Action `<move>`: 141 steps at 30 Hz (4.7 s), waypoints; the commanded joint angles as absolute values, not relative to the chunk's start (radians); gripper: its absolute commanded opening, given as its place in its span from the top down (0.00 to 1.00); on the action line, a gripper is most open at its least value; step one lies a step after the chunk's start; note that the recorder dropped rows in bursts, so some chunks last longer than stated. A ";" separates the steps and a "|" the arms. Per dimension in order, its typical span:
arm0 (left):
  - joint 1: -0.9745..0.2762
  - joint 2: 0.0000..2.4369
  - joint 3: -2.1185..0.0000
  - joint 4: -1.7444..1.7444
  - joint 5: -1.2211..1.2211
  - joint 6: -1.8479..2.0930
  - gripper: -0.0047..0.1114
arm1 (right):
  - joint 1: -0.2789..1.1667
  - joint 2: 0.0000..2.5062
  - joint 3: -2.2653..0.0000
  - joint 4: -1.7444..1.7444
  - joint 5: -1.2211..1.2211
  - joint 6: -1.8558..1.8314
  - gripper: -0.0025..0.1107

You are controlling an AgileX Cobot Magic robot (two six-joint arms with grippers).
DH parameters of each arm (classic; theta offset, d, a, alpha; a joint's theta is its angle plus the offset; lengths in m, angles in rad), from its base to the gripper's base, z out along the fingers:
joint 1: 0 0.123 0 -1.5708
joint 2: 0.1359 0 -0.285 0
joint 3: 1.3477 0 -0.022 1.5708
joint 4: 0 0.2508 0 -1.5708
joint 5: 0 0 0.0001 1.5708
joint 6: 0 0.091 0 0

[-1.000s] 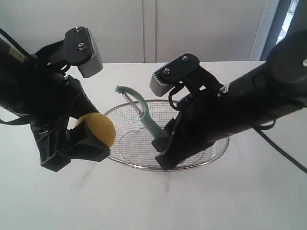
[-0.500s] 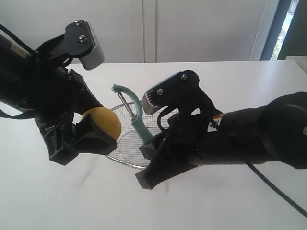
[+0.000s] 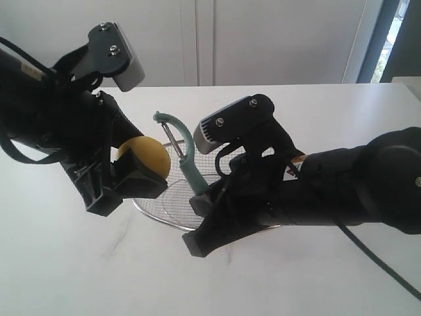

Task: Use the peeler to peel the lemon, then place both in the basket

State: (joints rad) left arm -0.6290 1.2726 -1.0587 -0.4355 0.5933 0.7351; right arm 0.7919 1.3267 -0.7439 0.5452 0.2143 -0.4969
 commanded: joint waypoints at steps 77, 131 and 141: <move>-0.630 1.267 -1.023 -0.456 0.523 0.651 0.96 | 0.605 1.345 -0.664 0.501 0.133 -0.465 0.98; -0.630 1.267 -1.023 -0.456 0.517 0.653 0.96 | 0.799 1.335 -0.738 0.580 0.203 -0.463 0.98; -0.630 1.267 -1.023 -0.456 0.517 0.653 0.96 | 0.811 1.316 -0.738 0.588 0.223 -0.465 0.98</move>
